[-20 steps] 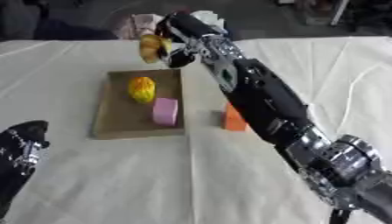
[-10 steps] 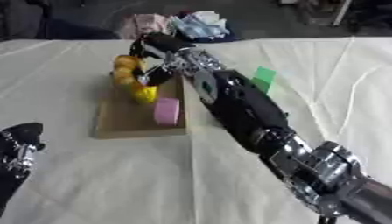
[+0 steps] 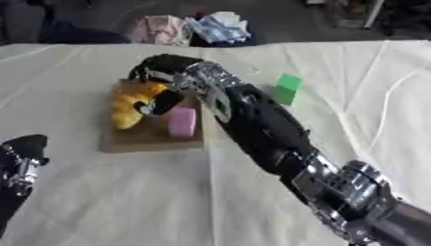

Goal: Pick up objects on the table and place them in the box.

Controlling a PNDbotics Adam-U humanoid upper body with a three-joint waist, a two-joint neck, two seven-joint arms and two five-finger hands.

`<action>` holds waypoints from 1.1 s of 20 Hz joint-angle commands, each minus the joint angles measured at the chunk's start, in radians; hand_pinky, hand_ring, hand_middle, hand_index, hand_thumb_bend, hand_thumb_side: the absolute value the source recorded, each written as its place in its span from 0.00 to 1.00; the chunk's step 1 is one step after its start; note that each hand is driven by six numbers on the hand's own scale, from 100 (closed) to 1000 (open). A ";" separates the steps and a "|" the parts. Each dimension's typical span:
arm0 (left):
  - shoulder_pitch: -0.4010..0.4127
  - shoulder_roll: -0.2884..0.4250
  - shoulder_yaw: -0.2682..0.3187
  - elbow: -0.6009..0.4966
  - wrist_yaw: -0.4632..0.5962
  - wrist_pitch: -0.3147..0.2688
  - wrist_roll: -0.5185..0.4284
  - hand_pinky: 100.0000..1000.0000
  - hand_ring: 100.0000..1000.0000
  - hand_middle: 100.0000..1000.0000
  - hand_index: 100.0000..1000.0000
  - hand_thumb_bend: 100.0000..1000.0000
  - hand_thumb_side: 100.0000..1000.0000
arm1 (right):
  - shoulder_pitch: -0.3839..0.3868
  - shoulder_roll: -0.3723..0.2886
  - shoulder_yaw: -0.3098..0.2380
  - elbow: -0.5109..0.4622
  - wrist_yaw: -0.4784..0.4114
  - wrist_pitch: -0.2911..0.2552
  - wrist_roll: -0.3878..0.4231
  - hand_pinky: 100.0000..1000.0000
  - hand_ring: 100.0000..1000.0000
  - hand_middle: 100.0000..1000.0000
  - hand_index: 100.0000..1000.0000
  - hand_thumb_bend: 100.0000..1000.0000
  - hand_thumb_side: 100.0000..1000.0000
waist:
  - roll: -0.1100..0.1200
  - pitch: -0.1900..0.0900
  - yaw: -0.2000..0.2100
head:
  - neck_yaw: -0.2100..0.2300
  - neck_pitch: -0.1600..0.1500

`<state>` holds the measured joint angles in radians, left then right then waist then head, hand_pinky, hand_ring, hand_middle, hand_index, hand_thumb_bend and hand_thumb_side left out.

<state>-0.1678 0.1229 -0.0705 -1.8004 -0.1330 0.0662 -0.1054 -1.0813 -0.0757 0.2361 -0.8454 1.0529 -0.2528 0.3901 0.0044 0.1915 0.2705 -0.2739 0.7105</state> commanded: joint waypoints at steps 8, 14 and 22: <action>-0.006 0.012 0.008 -0.018 -0.004 -0.002 0.004 0.72 0.81 0.69 0.72 0.09 0.53 | -0.031 -0.096 -0.007 -0.082 -0.027 0.005 0.044 0.78 0.77 0.72 0.91 0.18 0.47 | -0.001 -0.006 -0.024 | 0.022 -0.007; 0.001 0.018 0.019 -0.016 -0.008 0.000 0.015 0.72 0.81 0.69 0.72 0.09 0.53 | -0.017 -0.227 -0.006 -0.169 -0.135 0.019 0.101 0.81 0.80 0.79 0.94 0.19 0.45 | -0.007 -0.015 -0.058 | 0.049 -0.005; 0.016 0.029 0.033 -0.013 -0.014 0.002 0.029 0.72 0.81 0.69 0.72 0.09 0.53 | 0.112 -0.425 -0.029 -0.261 -0.227 0.099 0.216 0.85 0.87 0.93 0.99 0.28 0.44 | -0.013 -0.030 -0.117 | 0.096 0.002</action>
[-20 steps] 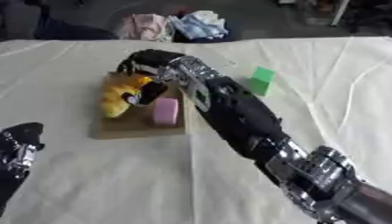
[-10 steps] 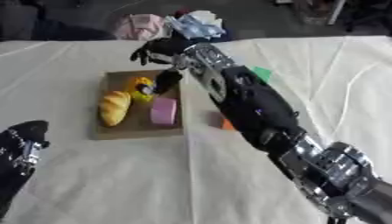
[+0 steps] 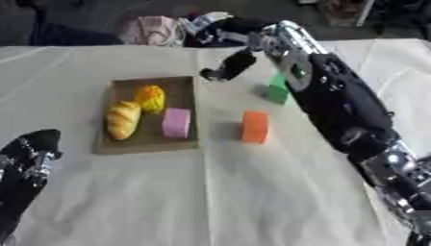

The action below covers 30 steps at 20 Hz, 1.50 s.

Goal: Pick up objects on the table and place them in the box.

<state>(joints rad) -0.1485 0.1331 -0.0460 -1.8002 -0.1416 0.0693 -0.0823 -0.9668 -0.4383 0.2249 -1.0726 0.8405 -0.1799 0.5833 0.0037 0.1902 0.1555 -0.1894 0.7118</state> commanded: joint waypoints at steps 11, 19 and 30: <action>0.002 0.021 0.008 -0.012 -0.008 -0.002 0.005 0.72 0.81 0.69 0.72 0.08 0.53 | 0.061 -0.089 -0.084 0.084 0.057 0.118 0.008 0.85 0.88 0.93 1.00 0.31 0.45 | -0.006 -0.034 -0.028 | 0.023 0.002; 0.001 0.019 0.006 -0.012 -0.007 -0.002 0.003 0.72 0.81 0.69 0.72 0.08 0.53 | 0.039 -0.061 -0.132 0.235 0.117 0.164 -0.106 0.84 0.86 0.90 0.98 0.30 0.45 | -0.002 -0.030 -0.018 | 0.022 -0.001; 0.000 0.016 0.004 -0.013 -0.006 -0.002 0.001 0.72 0.81 0.69 0.72 0.08 0.53 | 0.029 -0.015 -0.142 0.316 0.126 0.145 -0.147 0.80 0.79 0.74 0.86 0.20 0.33 | 0.003 -0.026 -0.008 | 0.017 -0.002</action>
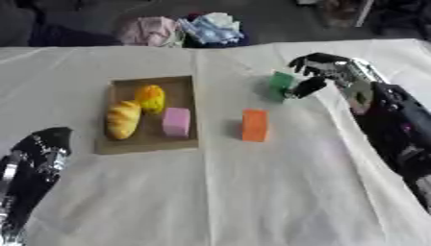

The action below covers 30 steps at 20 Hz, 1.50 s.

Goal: Pick up objects on the table and place them in the box.

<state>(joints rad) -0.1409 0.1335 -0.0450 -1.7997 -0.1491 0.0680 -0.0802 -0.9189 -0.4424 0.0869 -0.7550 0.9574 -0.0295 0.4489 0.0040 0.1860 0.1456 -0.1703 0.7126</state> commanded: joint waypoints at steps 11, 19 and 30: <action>-0.007 0.014 0.004 -0.014 0.003 -0.001 -0.001 0.73 0.81 0.69 0.72 0.08 0.53 | -0.023 0.002 -0.003 -0.016 0.027 -0.015 -0.117 0.73 0.66 0.47 0.58 0.01 0.05 | 0.002 -0.021 0.005 | -0.002 -0.003; -0.004 0.013 0.005 -0.013 0.003 -0.001 -0.001 0.73 0.81 0.69 0.72 0.08 0.54 | -0.068 0.008 0.009 -0.073 -0.017 -0.020 -0.160 0.71 0.63 0.42 0.55 0.00 0.01 | 0.001 -0.025 0.007 | 0.000 0.000; -0.012 0.008 -0.005 -0.016 0.009 -0.003 -0.012 0.73 0.81 0.69 0.72 0.07 0.53 | -0.170 0.145 0.041 -0.066 -0.011 -0.052 -0.132 0.70 0.64 0.45 0.59 0.00 0.07 | 0.011 -0.020 0.045 | -0.028 -0.008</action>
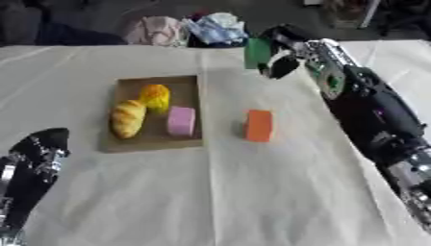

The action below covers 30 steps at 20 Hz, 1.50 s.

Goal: Pick up objects on the table and place them in the box.

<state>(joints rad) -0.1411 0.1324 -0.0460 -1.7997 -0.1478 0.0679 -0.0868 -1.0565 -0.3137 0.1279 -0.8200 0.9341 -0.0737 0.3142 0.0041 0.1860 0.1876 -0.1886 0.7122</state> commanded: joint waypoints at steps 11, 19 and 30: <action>-0.021 0.002 -0.014 -0.018 0.012 -0.003 -0.017 0.73 0.81 0.69 0.72 0.07 0.53 | -0.043 0.125 -0.001 0.059 0.067 -0.013 -0.036 0.70 0.65 0.48 0.63 0.00 0.11 | 0.019 -0.007 0.039 | -0.040 -0.010; -0.023 0.000 -0.017 -0.018 0.013 -0.003 -0.019 0.73 0.81 0.69 0.72 0.08 0.53 | -0.036 0.162 0.007 0.081 0.084 -0.017 -0.032 0.71 0.67 0.54 0.71 0.00 0.25 | 0.021 -0.003 0.050 | -0.051 -0.011; -0.024 0.000 -0.015 -0.018 0.013 -0.002 -0.018 0.73 0.81 0.69 0.72 0.08 0.53 | -0.027 0.159 0.013 0.085 0.118 -0.015 0.020 0.80 0.80 0.86 0.97 0.34 0.52 | 0.017 -0.003 0.052 | -0.051 -0.009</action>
<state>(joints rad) -0.1508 0.1230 -0.0638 -1.7999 -0.1376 0.0680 -0.1028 -1.0643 -0.1381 0.1377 -0.7165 1.0452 -0.0856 0.3238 0.0095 0.1874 0.2398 -0.2396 0.7109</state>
